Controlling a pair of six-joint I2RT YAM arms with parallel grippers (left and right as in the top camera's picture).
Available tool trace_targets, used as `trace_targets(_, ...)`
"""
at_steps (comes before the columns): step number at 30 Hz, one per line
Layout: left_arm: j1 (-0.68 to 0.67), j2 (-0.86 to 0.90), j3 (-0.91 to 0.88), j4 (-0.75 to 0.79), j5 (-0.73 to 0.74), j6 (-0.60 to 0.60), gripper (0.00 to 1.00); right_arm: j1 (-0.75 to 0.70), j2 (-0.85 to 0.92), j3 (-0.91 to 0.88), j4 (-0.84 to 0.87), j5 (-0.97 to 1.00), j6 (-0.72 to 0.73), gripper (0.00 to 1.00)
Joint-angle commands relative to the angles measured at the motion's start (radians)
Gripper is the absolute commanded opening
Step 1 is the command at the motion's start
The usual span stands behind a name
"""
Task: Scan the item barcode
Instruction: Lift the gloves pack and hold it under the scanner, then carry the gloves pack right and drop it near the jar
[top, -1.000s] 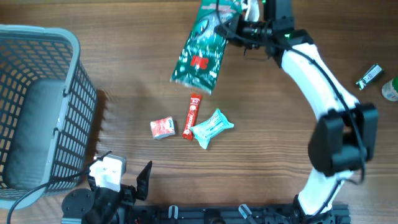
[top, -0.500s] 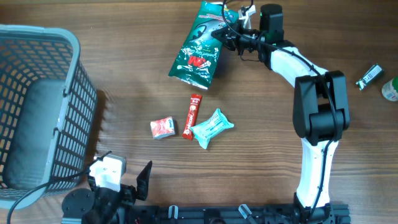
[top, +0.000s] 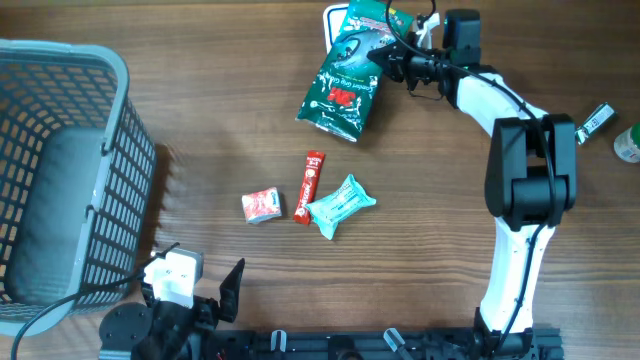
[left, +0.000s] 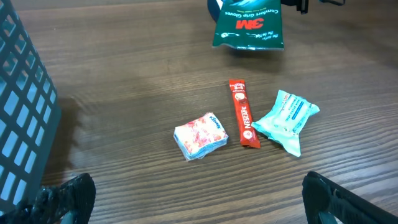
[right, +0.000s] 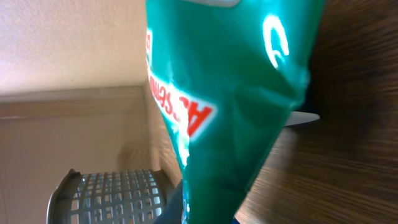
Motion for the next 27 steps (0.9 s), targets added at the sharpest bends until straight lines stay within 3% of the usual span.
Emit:
trace_targets(1,0.0,-0.006,0.0,0.002,0.013,-0.009,1.0,0.044,0.003,0.014,0.003,-0.053,-0.013,0.05)
trace_targets(8,0.0,-0.006,0.0,0.002,0.013,-0.009,1.0,0.081,0.003,0.014,-0.104,0.042,0.03,0.05)
trace_targets(10,0.0,-0.006,0.0,0.002,0.012,-0.009,1.0,0.071,0.003,0.014,-0.175,0.129,-0.005,0.04)
trace_targets(17,0.0,-0.006,0.0,0.002,0.012,-0.009,1.0,-0.006,-0.104,0.014,-0.308,0.101,-0.187,0.05)
trace_targets(23,0.0,-0.006,0.0,0.002,0.012,-0.009,1.0,-0.14,-0.302,0.014,-0.618,0.409,-0.238,0.05)
trace_targets(27,0.0,-0.006,0.0,0.002,0.012,-0.009,1.0,-0.315,-0.304,0.014,-0.693,0.547,-0.323,0.04)
